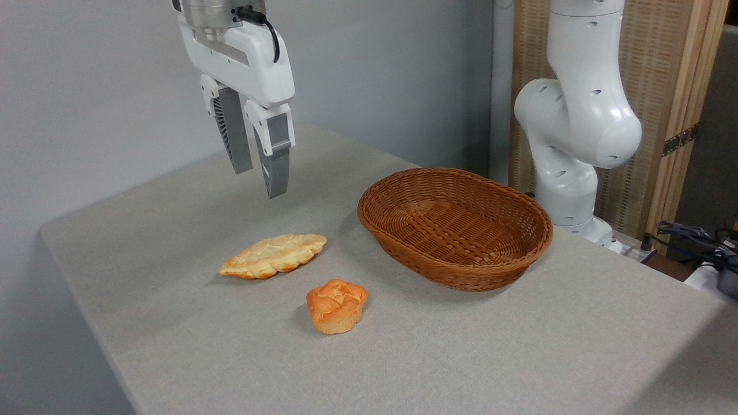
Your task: Put bread into the basket
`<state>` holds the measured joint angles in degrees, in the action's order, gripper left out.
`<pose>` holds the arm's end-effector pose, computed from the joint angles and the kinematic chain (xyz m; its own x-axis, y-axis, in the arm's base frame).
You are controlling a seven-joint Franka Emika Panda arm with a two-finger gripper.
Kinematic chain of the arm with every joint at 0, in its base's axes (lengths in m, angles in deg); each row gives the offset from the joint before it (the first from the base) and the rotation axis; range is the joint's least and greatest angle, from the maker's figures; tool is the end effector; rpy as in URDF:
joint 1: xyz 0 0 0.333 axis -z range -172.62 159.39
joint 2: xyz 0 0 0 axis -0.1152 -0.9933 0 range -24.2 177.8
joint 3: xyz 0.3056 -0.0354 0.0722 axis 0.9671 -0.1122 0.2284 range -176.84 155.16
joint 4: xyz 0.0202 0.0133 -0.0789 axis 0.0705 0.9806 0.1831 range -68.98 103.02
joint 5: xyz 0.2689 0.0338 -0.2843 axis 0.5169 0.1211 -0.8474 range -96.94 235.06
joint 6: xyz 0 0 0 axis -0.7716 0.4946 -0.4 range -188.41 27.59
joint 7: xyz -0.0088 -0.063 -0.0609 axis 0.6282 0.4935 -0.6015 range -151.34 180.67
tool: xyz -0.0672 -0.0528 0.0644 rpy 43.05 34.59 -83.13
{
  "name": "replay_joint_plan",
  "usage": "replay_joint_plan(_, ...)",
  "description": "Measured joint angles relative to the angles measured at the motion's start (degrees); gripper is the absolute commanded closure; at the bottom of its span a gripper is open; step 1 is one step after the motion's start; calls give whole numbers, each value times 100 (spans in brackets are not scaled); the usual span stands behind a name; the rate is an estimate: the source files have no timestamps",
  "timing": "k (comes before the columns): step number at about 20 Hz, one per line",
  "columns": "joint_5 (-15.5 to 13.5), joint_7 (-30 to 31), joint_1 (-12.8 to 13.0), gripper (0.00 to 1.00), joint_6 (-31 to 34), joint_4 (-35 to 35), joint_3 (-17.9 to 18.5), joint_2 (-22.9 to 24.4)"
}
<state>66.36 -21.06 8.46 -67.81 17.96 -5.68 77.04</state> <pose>0.5518 -0.1010 0.6263 0.6985 -0.7112 0.0801 -0.7135 -0.7007 0.0010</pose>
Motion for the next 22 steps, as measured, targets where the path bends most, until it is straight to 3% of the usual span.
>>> replay_joint_plan(22,0,0,4,0,114,0,-2,1)
